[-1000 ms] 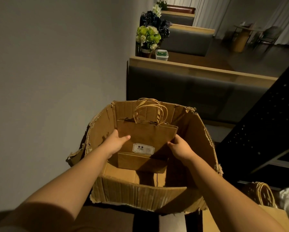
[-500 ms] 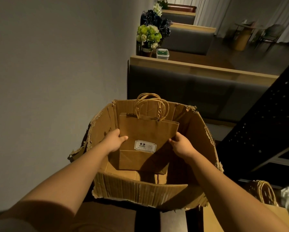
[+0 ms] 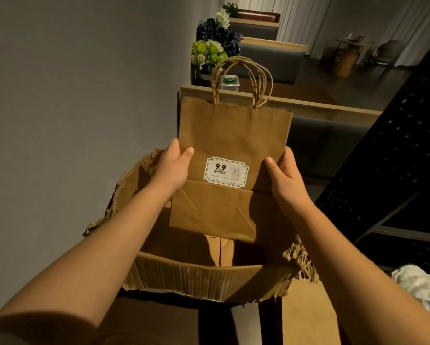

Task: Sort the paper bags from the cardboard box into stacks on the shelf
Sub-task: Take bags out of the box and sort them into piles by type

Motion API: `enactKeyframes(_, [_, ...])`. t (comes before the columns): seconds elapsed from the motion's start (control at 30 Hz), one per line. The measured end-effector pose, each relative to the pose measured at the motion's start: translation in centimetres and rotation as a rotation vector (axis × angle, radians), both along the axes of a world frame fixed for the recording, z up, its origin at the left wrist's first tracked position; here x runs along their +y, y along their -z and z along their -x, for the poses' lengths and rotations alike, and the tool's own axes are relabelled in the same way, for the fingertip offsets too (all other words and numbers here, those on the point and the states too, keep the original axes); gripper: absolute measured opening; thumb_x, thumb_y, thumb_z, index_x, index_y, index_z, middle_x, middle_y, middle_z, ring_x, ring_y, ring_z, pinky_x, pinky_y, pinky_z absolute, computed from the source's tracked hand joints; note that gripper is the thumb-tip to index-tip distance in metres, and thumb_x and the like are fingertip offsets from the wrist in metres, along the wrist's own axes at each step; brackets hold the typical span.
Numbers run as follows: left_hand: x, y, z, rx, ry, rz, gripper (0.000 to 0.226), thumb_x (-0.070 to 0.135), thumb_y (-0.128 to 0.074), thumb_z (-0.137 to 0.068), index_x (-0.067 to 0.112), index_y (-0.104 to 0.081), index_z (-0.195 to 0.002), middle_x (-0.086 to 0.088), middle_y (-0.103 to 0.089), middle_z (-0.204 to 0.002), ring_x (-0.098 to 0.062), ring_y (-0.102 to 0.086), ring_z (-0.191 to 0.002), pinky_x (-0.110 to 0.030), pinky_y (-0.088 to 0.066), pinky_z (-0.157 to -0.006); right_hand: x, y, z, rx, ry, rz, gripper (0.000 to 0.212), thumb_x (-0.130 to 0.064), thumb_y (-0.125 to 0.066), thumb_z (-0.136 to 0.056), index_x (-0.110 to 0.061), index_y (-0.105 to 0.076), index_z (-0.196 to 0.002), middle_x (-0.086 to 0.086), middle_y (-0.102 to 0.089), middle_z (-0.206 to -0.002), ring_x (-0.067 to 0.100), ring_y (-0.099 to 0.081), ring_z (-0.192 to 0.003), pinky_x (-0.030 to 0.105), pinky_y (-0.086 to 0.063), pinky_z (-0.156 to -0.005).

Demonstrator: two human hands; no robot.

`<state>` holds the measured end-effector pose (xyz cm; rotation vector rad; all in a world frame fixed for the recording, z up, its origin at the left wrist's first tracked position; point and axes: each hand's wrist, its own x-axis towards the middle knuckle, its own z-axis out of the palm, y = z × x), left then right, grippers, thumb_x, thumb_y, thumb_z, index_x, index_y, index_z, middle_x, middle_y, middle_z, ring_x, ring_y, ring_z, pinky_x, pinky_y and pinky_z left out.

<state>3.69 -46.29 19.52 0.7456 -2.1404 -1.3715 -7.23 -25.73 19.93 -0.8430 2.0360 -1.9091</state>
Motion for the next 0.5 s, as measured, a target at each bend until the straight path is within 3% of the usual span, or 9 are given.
enactKeyframes(0.13, [3.5, -2.1, 0.7, 0.048, 0.027, 0.072, 0.014, 0.026, -0.043, -0.102, 0.013, -0.049, -0.101, 0.006, -0.056, -0.094, -0.004, -0.053, -0.083, -0.019, -0.041, -0.067, 3.0, -2.0, 0.0, 0.032, 0.112, 0.050, 0.021, -0.020, -0.045, -0.101, -0.037, -0.046, -0.113, -0.004, -0.059, -0.118, 0.013, -0.062, -0.109, 0.042, -0.051, -0.097])
enactKeyframes(0.2, [5.4, -2.9, 0.7, 0.119, 0.075, 0.019, 0.008, 0.023, -0.044, -0.102, 0.022, -0.050, -0.107, 0.011, -0.058, -0.100, 0.000, -0.055, -0.089, -0.015, -0.041, -0.069, 4.8, -2.6, -0.1, 0.026, 0.148, 0.069, 0.020, -0.020, -0.045, -0.101, -0.036, -0.047, -0.113, -0.004, -0.060, -0.116, 0.012, -0.063, -0.106, 0.041, -0.053, -0.095])
enactKeyframes(0.3, [9.2, -3.9, 0.5, 0.259, 0.114, 0.011, 0.016, 0.015, -0.044, -0.101, 0.029, -0.051, -0.103, 0.011, -0.060, -0.105, 0.005, -0.058, -0.093, -0.011, -0.045, -0.075, 8.5, -3.5, -0.3, 0.018, 0.154, 0.106, 0.020, -0.016, -0.045, -0.101, -0.034, -0.048, -0.112, -0.001, -0.061, -0.116, 0.014, -0.064, -0.106, 0.040, -0.054, -0.094])
enactKeyframes(0.4, [13.7, -4.5, 0.3, 0.342, 0.098, 0.070, 0.013, 0.010, -0.044, -0.101, 0.019, -0.049, -0.109, 0.017, -0.057, -0.101, 0.020, -0.054, -0.085, 0.001, -0.040, -0.073, 12.9, -4.5, -0.3, 0.079, 0.128, 0.113, 0.023, -0.013, -0.045, -0.101, -0.033, -0.049, -0.112, 0.006, -0.059, -0.121, 0.023, -0.061, -0.112, 0.046, -0.050, -0.098])
enactKeyframes(0.5, [18.6, -4.1, 0.3, 0.351, 0.083, 0.079, 0.011, 0.011, -0.044, -0.101, 0.017, -0.046, -0.110, 0.020, -0.055, -0.099, 0.023, -0.052, -0.084, 0.004, -0.037, -0.072, 18.0, -4.8, -0.1, 0.117, 0.120, 0.106, 0.021, -0.016, -0.047, -0.099, -0.031, -0.049, -0.114, 0.006, -0.059, -0.121, 0.025, -0.059, -0.114, 0.048, -0.049, -0.099])
